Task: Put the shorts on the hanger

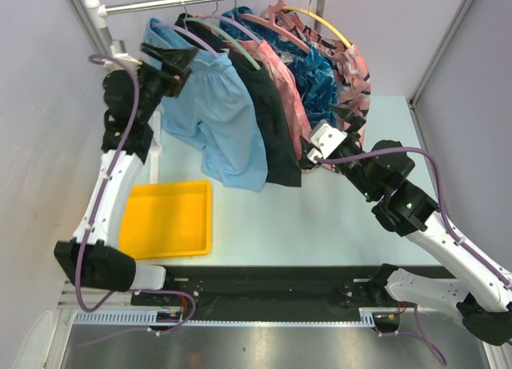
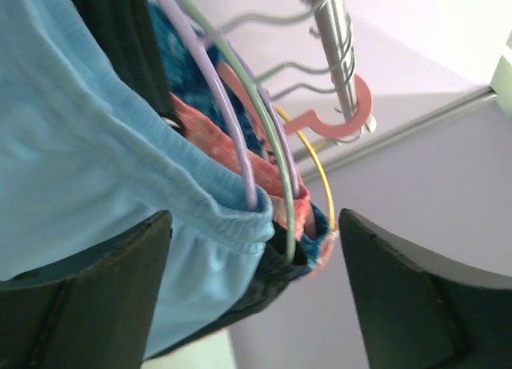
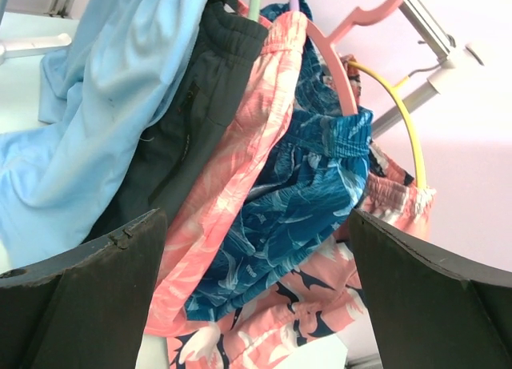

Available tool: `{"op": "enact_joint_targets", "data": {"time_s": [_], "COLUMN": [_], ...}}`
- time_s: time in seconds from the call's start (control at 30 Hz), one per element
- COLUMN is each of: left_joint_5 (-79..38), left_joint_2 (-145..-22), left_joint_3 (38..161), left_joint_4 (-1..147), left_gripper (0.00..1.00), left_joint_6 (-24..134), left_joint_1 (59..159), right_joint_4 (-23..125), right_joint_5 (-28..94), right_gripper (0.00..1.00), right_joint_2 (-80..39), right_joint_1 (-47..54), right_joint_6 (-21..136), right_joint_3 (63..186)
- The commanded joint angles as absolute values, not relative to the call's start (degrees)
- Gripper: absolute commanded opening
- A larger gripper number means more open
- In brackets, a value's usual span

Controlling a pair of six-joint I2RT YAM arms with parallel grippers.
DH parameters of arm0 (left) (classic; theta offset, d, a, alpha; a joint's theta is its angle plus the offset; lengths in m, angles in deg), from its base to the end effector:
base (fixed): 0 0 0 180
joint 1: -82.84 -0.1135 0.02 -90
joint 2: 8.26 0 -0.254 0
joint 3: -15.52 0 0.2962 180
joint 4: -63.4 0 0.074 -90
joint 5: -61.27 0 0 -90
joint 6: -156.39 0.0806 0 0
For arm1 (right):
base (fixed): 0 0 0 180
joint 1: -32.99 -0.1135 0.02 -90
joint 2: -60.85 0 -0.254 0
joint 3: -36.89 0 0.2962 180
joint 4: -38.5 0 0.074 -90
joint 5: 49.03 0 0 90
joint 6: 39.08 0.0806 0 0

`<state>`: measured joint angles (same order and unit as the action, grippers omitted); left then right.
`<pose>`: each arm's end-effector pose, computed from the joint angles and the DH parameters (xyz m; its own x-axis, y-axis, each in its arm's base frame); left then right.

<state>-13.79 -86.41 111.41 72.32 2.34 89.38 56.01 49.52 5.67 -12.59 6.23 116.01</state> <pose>0.3951 -0.0662 0.4756 -0.2599 -0.8447 -0.4680 0.2959 0.3916 -0.8712 0.2174 0.2048 0.4594 0.4797 -0.5041 -0.7182 -0.3735 0.6233 -0.6870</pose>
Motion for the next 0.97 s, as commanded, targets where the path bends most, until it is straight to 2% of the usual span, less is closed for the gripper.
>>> {"op": "enact_joint_targets", "data": {"time_s": [0.0,0.1,0.17,0.3,0.47,0.53,0.77,0.93], "left_joint_5": [-12.3,-3.12,3.57,9.4,6.78,4.59,-8.5,-13.26], "left_joint_2": [-78.93,-77.34,-77.95,-76.64,-74.98,-73.66,-63.11,-63.19], "left_joint_3": [108.6,112.17,116.13,121.94,121.35,119.24,101.41,98.49], "left_joint_4": [73.49,82.35,93.46,108.71,127.25,129.74,127.47,127.47], "left_gripper": [0.99,1.0,1.0,1.0,1.0,1.0,1.0,1.0], "left_joint_6": [11.36,21.09,35.31,51.59,66.2,72.62,79.22,81.85], "left_joint_1": [83.38,79.6,79.32,78.09,77.91,77.91,78.0,79.14], "right_joint_4": [55.98,57.12,58.53,63.0,70.73,73.11,80.5,80.86], "right_joint_5": [49.75,49.58,49.58,49.58,47.47,46.24,42.03,39.65], "right_gripper": [1.0,1.0,1.0,1.0,1.0,1.0,1.0,1.0], "right_joint_2": [7.67,8.2,8.64,9.69,11.8,12.76,18.21,18.49], "right_joint_1": [-11.4,-10.26,-8.59,-3.85,5.72,8.45,16.2,17.87], "right_joint_6": [9.6,12.23,14.35,22.07,34.54,37.55,45.99,47.93], "right_joint_3": [116.42,116.34,116.25,116.25,115.46,114.67,109.75,108.69]}}
